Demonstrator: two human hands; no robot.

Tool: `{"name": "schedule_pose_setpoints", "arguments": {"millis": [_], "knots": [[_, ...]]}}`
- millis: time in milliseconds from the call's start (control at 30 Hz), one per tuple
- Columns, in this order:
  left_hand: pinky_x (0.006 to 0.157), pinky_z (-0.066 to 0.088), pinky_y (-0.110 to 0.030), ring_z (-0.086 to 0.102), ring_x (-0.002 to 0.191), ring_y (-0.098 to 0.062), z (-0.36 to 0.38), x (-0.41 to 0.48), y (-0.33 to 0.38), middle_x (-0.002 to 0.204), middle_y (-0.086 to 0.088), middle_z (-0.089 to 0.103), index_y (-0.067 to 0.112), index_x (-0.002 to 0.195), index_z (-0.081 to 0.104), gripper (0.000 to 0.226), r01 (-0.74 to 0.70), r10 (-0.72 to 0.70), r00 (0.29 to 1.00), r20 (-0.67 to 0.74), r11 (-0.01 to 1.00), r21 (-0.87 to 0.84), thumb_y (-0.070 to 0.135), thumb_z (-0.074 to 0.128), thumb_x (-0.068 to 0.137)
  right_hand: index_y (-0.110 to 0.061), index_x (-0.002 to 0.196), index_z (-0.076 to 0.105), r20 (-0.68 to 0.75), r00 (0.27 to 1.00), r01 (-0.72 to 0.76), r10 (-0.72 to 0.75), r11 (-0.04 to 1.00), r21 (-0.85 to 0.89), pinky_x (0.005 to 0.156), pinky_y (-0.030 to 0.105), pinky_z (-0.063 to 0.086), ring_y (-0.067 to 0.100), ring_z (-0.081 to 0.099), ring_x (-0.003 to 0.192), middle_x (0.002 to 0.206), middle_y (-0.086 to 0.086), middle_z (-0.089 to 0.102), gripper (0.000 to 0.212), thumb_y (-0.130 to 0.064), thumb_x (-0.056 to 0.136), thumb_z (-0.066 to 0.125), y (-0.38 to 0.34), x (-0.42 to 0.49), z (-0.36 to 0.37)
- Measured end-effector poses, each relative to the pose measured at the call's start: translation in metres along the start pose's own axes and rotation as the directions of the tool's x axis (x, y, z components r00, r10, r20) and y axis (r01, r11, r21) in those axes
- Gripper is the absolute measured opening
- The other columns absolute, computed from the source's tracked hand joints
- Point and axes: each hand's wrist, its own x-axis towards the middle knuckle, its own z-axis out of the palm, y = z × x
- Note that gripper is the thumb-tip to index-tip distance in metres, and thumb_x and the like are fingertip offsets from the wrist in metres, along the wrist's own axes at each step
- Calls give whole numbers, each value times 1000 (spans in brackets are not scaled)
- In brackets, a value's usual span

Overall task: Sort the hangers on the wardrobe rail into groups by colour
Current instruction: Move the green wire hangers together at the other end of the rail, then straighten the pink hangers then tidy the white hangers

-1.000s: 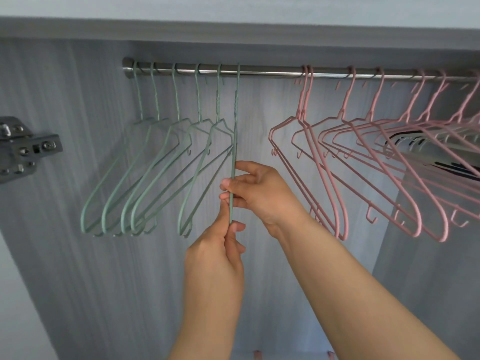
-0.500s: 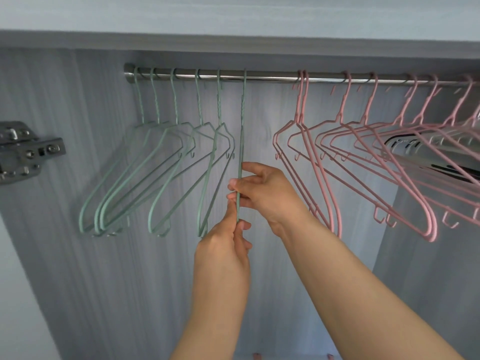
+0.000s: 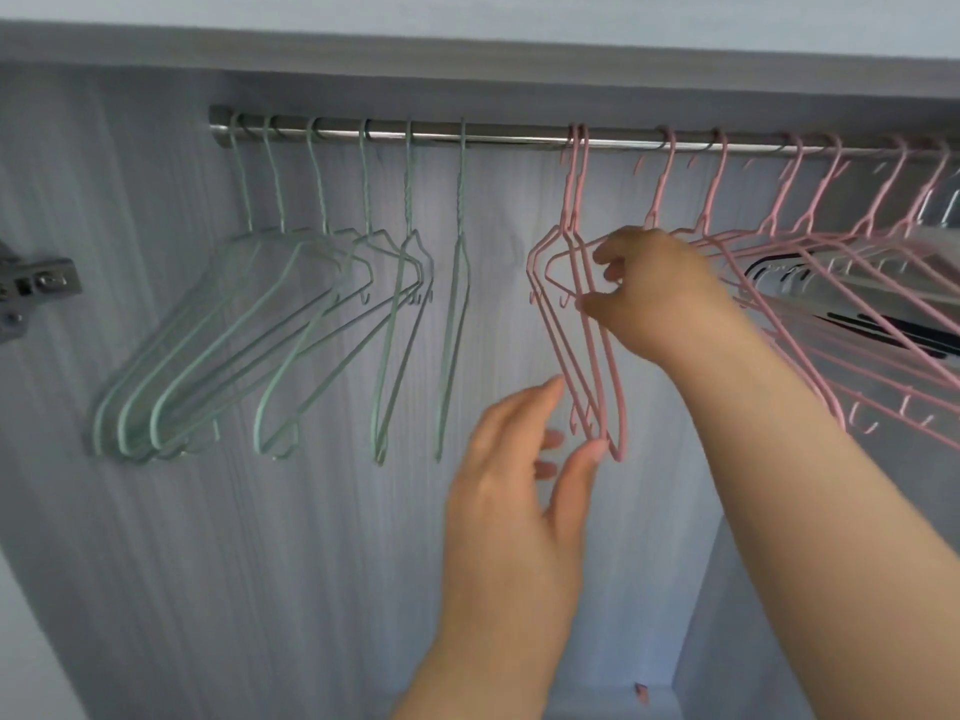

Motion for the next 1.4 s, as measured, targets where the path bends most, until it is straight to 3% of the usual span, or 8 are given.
{"name": "schedule_pose_setpoints", "arguments": {"millis": [67,167,533,733,833,1133,1300,1400], "knots": [[90,47,-21,55,105,-1,14,3,-1,111,33,45,31,124,47,39,119,-119,975,188,993,14,37,55,86,-5,116,55,57,997,-40,43,997,-60,74,28,43,29,58,104,118,13,61,34,-17,85,57,0,4,11],[101,42,-32,54,113,-17,28,8,-10,126,5,51,21,125,47,36,264,-273,906,325,962,72,32,50,90,-5,113,56,44,999,-16,22,991,-133,70,28,41,29,58,101,118,14,57,30,-16,85,55,1,7,28],[72,43,-5,60,88,-3,30,17,-24,94,9,66,19,90,63,6,304,-309,923,227,951,60,18,58,87,-6,96,55,-3,1000,28,-28,989,-146,56,29,37,19,45,66,92,11,61,13,-10,86,48,-6,21,42],[68,41,-3,61,81,0,23,19,-26,84,11,65,22,82,60,7,287,-300,934,194,954,92,19,57,87,-5,85,52,129,991,-7,29,986,-167,52,26,37,18,44,64,70,2,45,9,-6,88,44,-11,29,46],[65,41,2,60,77,7,19,19,-26,80,16,63,25,81,59,7,291,-300,940,165,954,77,20,59,86,-10,57,30,132,991,41,-26,993,-113,42,24,23,14,33,50,59,1,34,32,-2,87,42,-20,33,53],[68,43,0,59,82,10,6,21,-33,90,10,68,24,83,61,7,289,-306,941,147,949,126,20,57,87,-15,55,25,115,988,104,-99,994,-43,41,24,22,12,31,49,58,1,33,37,3,83,41,-34,37,66],[65,42,2,63,74,0,7,15,-30,95,11,67,25,88,61,6,267,-286,951,118,951,157,22,57,87,-3,82,52,98,984,150,-148,989,-16,48,25,33,20,47,67,71,1,45,20,-18,92,43,-31,28,58],[70,43,0,60,77,10,6,9,-28,105,12,66,24,104,63,19,227,-246,965,88,957,181,24,56,87,-5,120,48,-141,984,115,-109,993,35,77,38,49,32,57,98,115,15,50,46,-39,89,49,-13,23,42]]}}
